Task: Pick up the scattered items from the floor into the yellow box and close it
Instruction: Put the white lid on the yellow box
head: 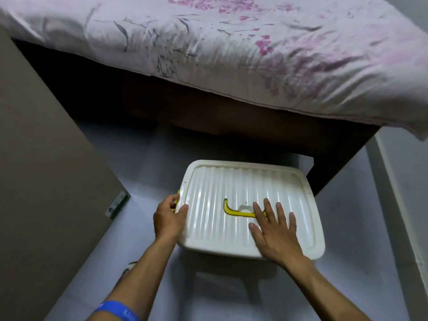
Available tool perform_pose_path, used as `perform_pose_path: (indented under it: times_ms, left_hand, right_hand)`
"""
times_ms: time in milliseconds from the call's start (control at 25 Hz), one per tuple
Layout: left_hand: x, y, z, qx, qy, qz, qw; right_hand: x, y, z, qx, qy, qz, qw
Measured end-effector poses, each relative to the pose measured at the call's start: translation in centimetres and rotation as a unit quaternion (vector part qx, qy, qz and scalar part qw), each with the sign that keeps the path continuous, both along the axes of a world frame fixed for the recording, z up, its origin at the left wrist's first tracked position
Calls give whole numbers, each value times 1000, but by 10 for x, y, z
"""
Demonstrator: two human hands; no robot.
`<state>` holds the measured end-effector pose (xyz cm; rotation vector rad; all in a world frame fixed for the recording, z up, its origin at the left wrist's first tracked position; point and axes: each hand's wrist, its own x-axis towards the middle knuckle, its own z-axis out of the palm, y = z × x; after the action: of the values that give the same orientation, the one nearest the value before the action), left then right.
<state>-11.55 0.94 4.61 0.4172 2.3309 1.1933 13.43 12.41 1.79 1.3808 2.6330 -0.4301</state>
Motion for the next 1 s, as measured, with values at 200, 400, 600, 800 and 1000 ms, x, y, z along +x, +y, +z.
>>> perform_pose_path:
  times_ms: [200, 400, 600, 800, 1000]
  left_hand:
    - [-8, -1, 6, 12, -203, 72, 976]
    - [-3, 2, 0, 20, -110, 59, 992]
    - [7, 7, 6, -51, 113, -3, 992]
    - [96, 36, 13, -143, 252, -368, 883]
    - [109, 54, 20, -220, 218, -478, 822]
  right_hand:
    - [0, 2, 3, -19, -17, 17, 1000]
    - [-1, 1, 6, -22, -17, 16, 999]
    - [0, 3, 4, -21, -1, 14, 1000]
    - [2, 3, 6, -13, 12, 15, 1000]
    - [48, 34, 18, 50, 200, -172, 963]
